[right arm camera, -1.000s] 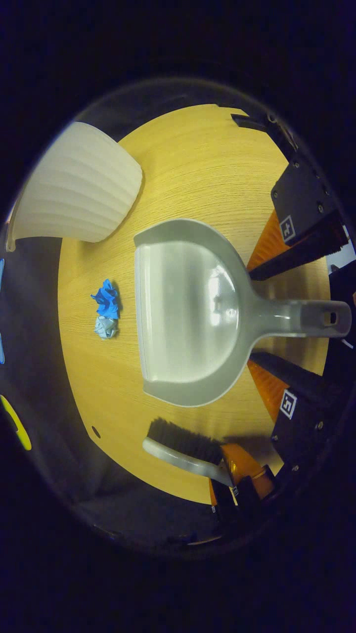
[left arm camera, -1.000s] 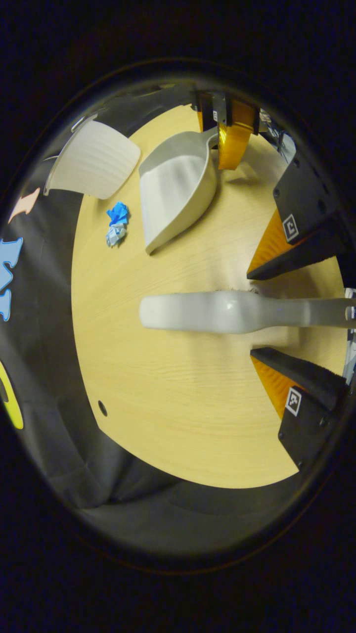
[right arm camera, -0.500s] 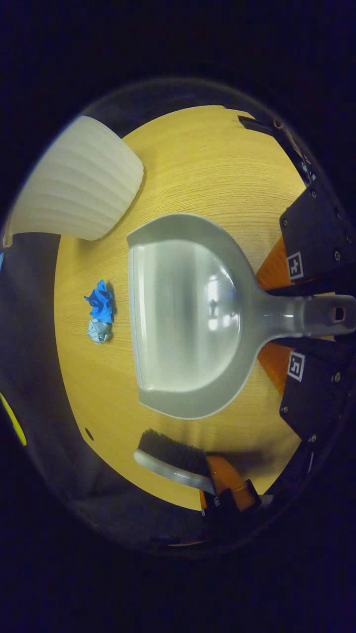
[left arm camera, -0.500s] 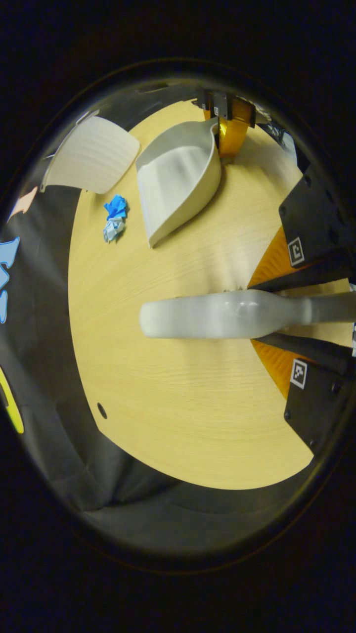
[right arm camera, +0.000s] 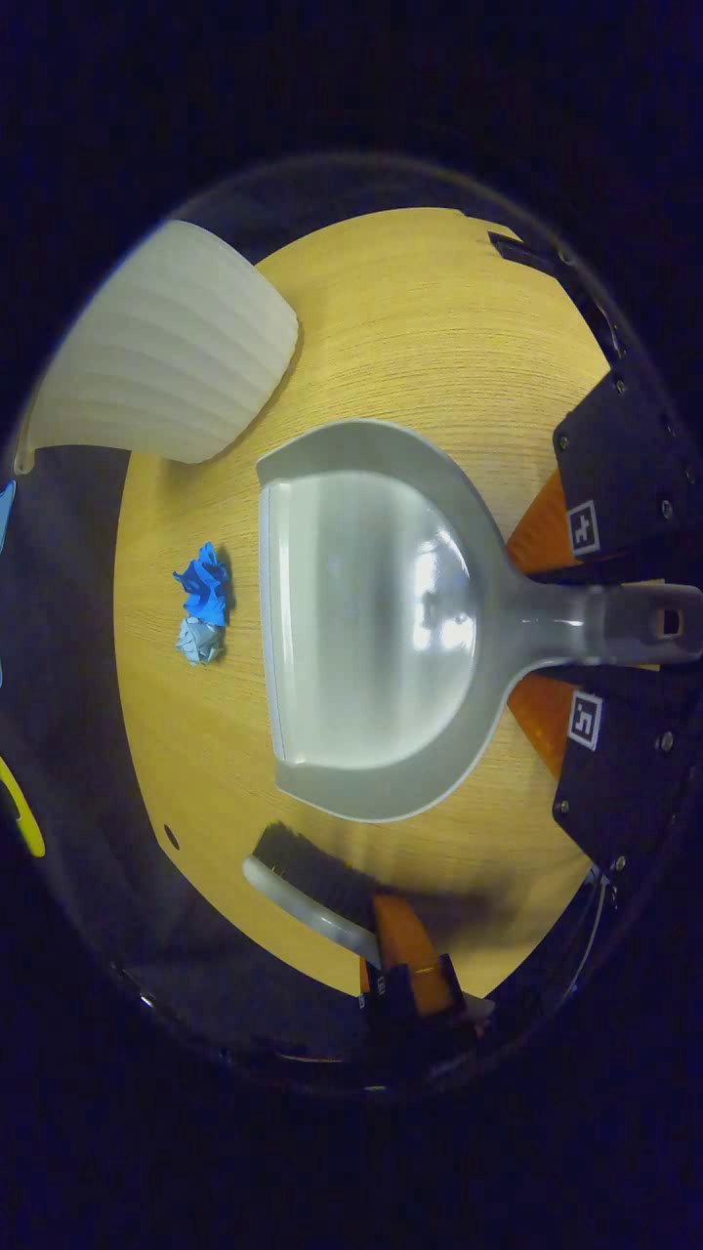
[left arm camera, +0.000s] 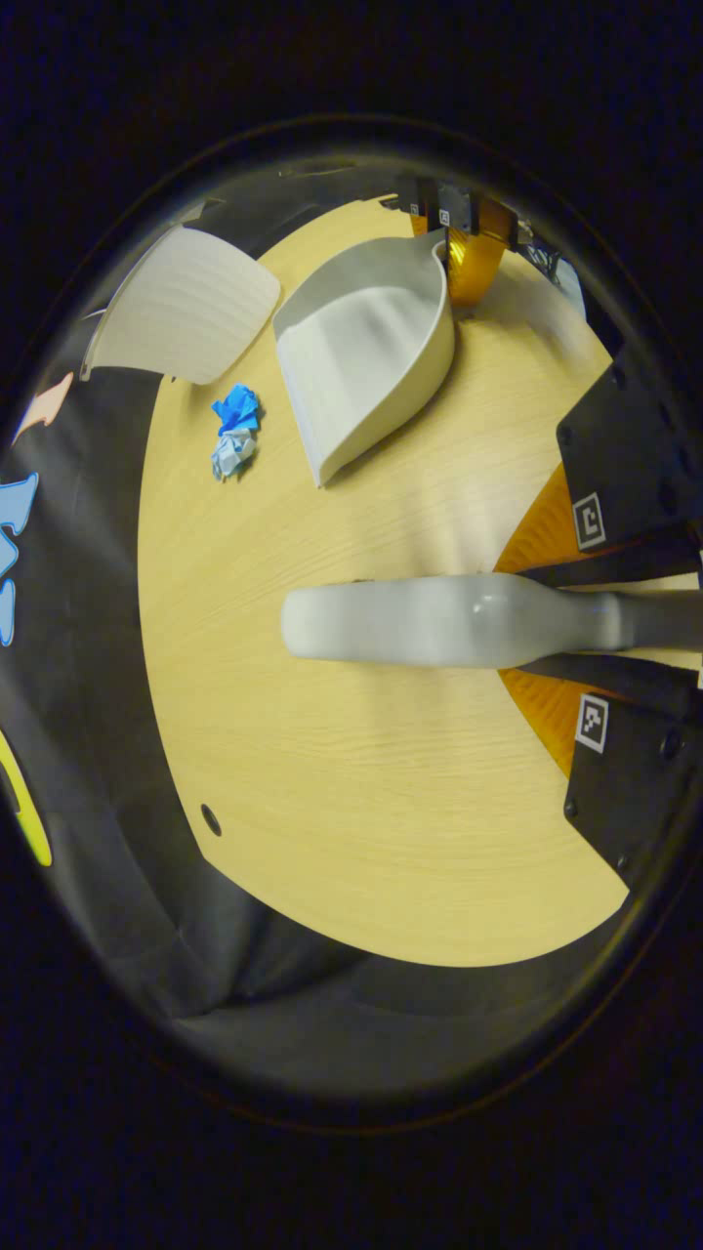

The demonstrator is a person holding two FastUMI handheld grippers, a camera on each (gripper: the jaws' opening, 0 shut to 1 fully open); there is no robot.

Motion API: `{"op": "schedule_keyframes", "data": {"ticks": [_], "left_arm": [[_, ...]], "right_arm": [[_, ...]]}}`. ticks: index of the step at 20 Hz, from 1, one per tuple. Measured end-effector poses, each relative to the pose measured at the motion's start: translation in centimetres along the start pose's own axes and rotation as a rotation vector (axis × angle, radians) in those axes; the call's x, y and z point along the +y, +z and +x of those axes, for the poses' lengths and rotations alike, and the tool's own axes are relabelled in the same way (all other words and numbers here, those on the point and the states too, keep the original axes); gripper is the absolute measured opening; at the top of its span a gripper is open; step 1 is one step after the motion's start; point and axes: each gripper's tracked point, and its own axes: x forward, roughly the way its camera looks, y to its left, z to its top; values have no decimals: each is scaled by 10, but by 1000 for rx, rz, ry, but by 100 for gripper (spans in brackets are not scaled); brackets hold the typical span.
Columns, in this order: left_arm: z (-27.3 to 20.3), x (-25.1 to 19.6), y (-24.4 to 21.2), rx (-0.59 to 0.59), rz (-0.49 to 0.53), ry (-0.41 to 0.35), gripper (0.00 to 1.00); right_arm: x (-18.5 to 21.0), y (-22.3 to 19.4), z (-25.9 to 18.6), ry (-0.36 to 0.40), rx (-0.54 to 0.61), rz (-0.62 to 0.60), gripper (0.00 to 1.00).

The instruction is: Pick up the small broom and dustpan from the desktop, sweep the trash into the dustpan with the broom, and then empty the trash into the garbage bin.

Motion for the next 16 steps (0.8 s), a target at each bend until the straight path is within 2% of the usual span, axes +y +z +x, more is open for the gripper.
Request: {"op": "schedule_keyframes", "data": {"ticks": [4, 7, 8, 13, 14, 15, 16], "left_arm": [[6, -13, 26, 10, 9, -62, 42], [15, -17, 52, 2, 78, -75, 38], [19, -20, 60, -3, 94, -77, 41], [38, -26, 100, -26, 131, -85, 42], [41, -29, 106, -28, 136, -89, 40], [45, -32, 113, -29, 137, -99, 42], [49, -38, 118, -25, 138, -116, 40]], "right_arm": [[-16, 6, -5, -5, -6, -3, 35], [-31, 13, -8, -11, -8, -31, 36], [-37, 15, -9, -13, -9, -38, 36], [-51, 27, -7, 2, -7, -43, 36], [-52, 29, -7, 9, -3, -46, 36], [-53, 30, -8, 14, -2, -51, 36], [-54, 32, -6, 20, -1, -64, 36]]}}
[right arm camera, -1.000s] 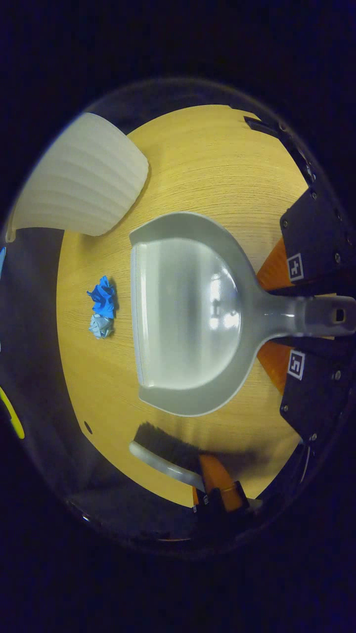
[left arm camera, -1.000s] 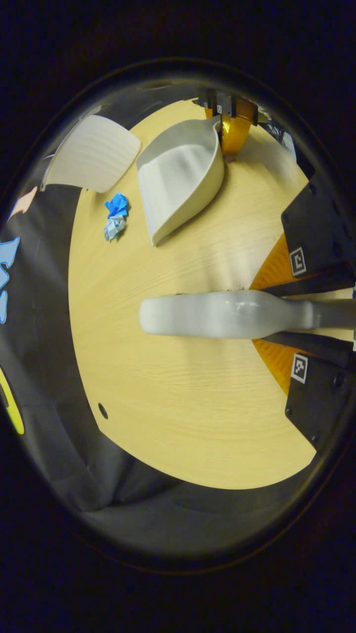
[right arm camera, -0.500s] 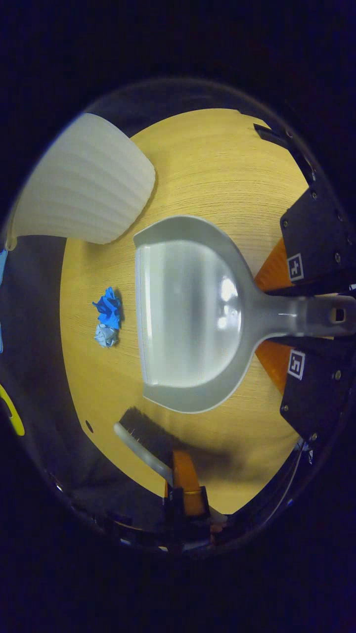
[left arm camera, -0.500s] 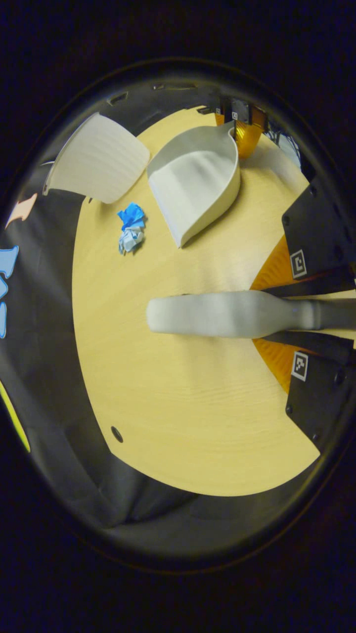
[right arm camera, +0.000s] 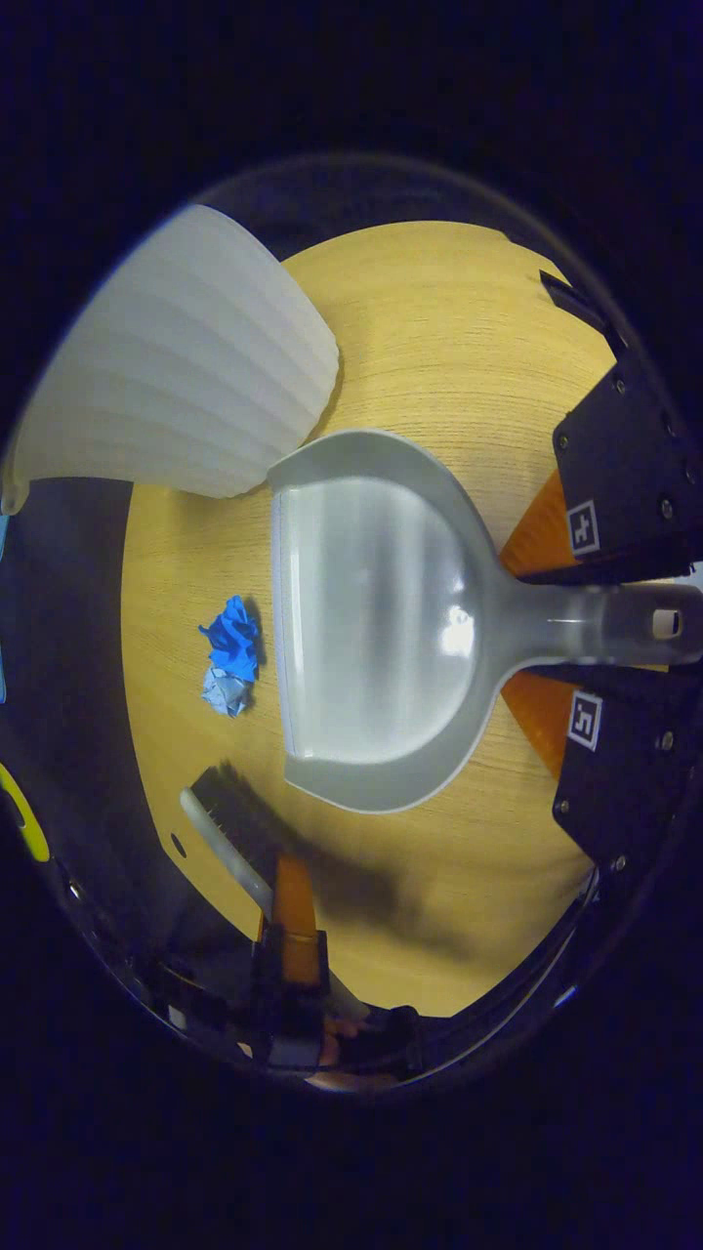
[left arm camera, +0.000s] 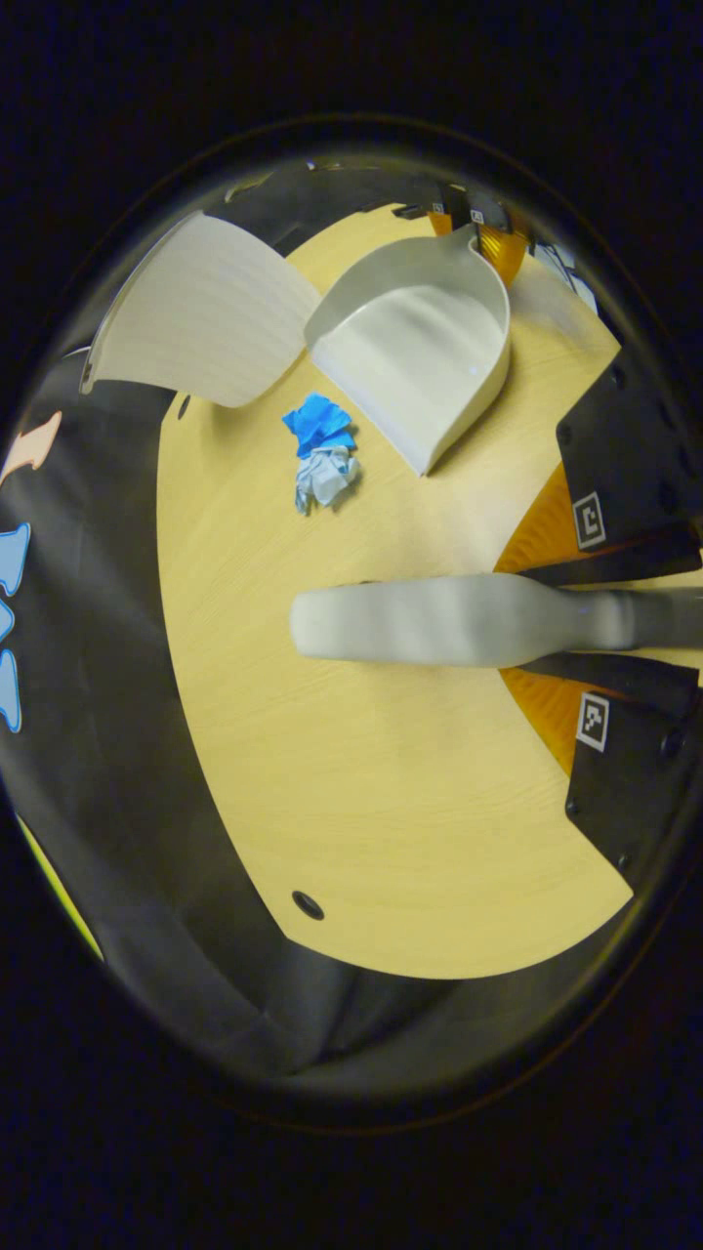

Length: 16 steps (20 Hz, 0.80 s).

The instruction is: Pick up the small broom and dustpan from the desktop, sweep the trash into the dustpan with the broom, and then empty the trash into the garbage bin.

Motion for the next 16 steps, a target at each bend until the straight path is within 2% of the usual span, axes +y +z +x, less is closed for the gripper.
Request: {"op": "schedule_keyframes", "data": {"ticks": [2, 3, 6, 7, 9, 11, 16], "left_arm": [[14, -7, 10, 7, 16, -28, 37], [18, -10, 15, 12, 36, -38, 42], [31, -16, 35, 11, 110, -56, 40], [38, -21, 41, 11, 118, -69, 42], [49, -27, 55, 9, 141, -86, 40], [60, -32, 67, 8, 195, -96, 42], [67, -66, 85, 20, 313, -178, 39]], "right_arm": [[-4, 3, 1, 14, 2, -38, 36], [-7, 5, 1, 21, 0, -55, 36], [-14, 7, 1, 41, -5, -104, 36], [-15, 7, 1, 49, -4, -118, 36], [-18, 7, 2, 60, -5, -147, 36], [-19, 7, 2, 69, -2, -157, 36], [-17, 17, 4, 87, 0, -184, 36]]}}
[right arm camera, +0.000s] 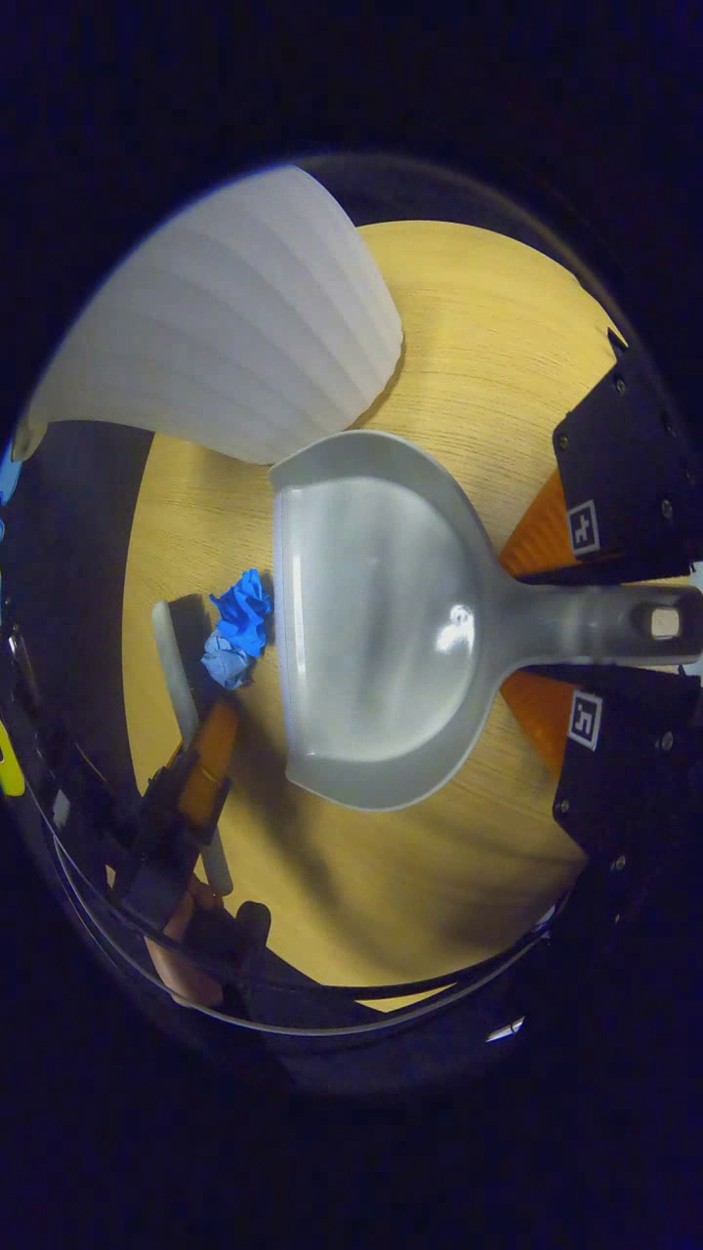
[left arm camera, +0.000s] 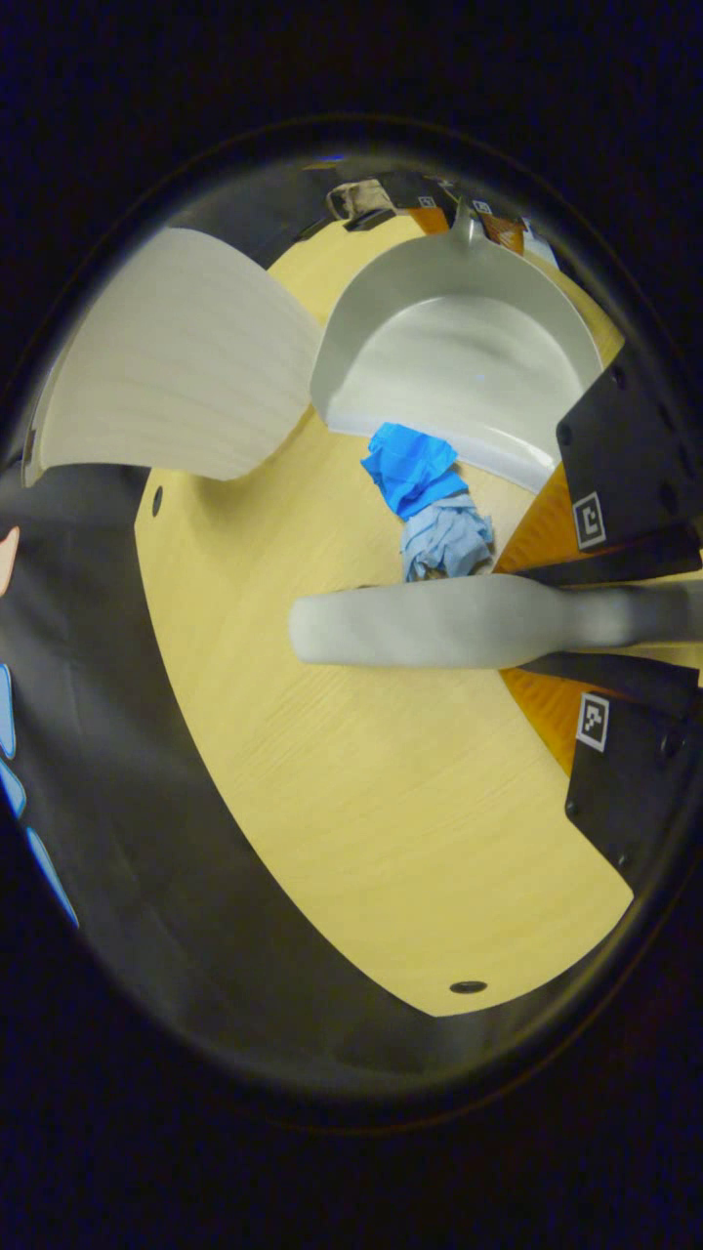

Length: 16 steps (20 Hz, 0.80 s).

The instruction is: Pick up the small broom and dustpan from the desktop, sweep the trash into the dustpan with the broom, and then empty the trash into the garbage bin.

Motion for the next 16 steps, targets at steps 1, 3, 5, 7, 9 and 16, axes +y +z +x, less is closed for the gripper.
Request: {"op": "schedule_keyframes", "data": {"ticks": [1, 3, 5, 7, 9, 16], "left_arm": [[0, -8, 3, 2, 10, -16, 39], [-2, -22, 5, 4, 25, -46, 38], [-4, -38, 10, 2, 32, -87, 36], [-8, -53, 14, 3, 41, -132, 42], [-13, -64, 21, -1, 62, -167, 40], [-38, -95, 9, 7, 73, -245, 40]], "right_arm": [[6, 3, -3, 3, -1, -1, 36], [15, 9, -12, 7, -4, -2, 36], [17, 13, -14, 11, -12, -3, 36], [19, 20, -21, 14, -22, -10, 36], [24, 27, -27, 17, -32, -20, 36], [25, 70, -23, 34, -55, -3, 36]]}}
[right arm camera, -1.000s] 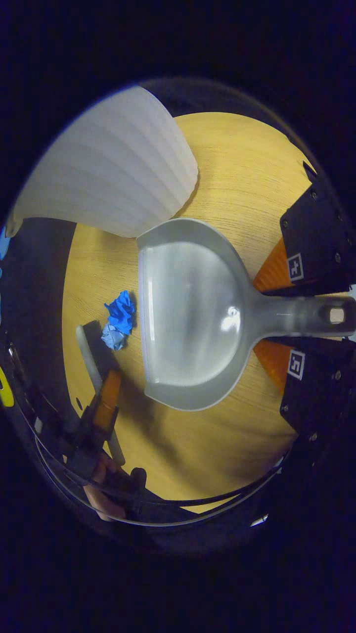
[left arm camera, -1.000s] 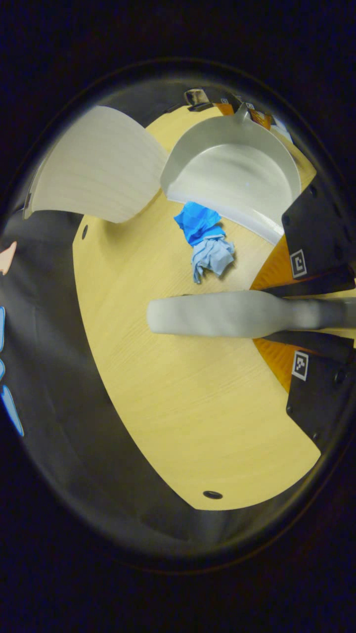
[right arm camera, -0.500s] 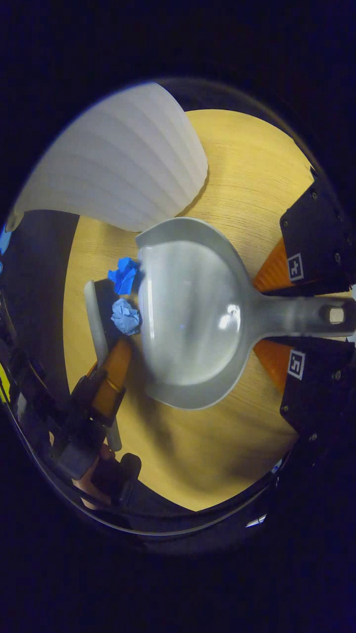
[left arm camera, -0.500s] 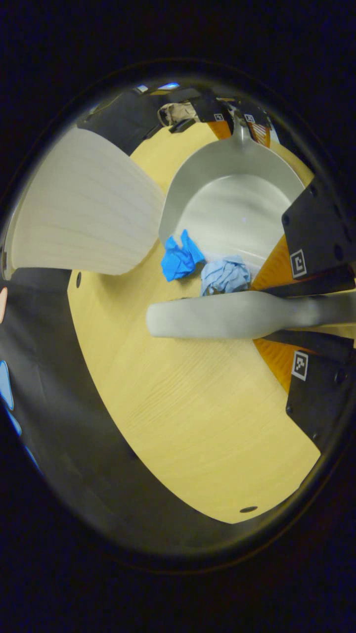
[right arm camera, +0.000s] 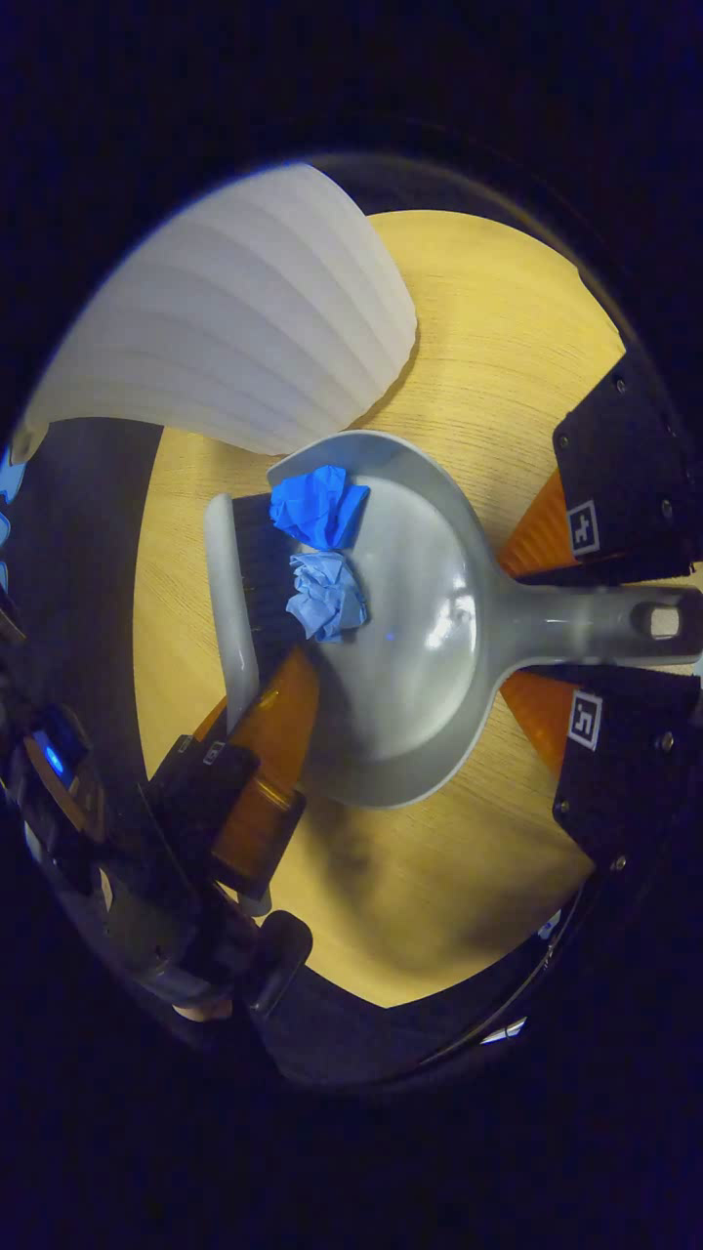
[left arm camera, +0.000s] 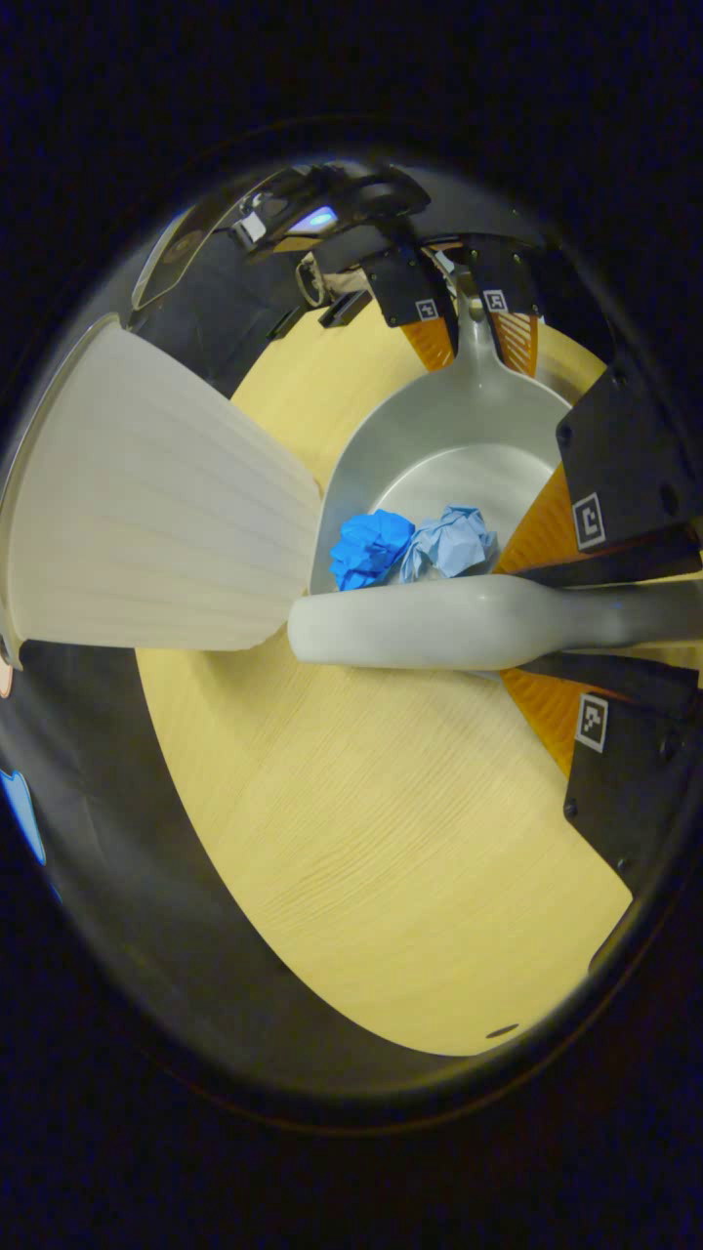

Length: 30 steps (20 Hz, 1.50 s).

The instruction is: Pick up the small broom and dustpan from the desktop, sweep the trash into the dustpan with the broom, and then empty the trash into the garbage bin.

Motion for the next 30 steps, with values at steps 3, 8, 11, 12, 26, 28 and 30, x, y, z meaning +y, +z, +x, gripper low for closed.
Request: {"op": "schedule_keyframes", "data": {"ticks": [3, 8, 11, 12, 26, 28, 30], "left_arm": [[-4, -8, -5, -14, -43, 8, 39], [-26, 4, -11, -68, -120, 80, 41], [-44, 17, -18, -120, -185, 147, 41], [-52, 24, -21, -136, -212, 171, 41], [-168, 101, -139, -235, -561, 409, 39], [-180, 115, -162, -247, -580, 430, 37], [-182, 123, -184, -255, -601, 445, 37]], "right_arm": [[-4, 6, 10, 2, -23, 9, 36], [-7, 5, 7, -15, -57, 20, 36], [-6, 5, 6, -34, -68, 17, 36], [-5, 7, 4, -40, -76, 14, 36], [15, 12, -49, -29, -200, 36, 33], [14, 12, -39, -24, -218, 48, 33], [14, 12, -34, -13, -245, 63, 33]]}}
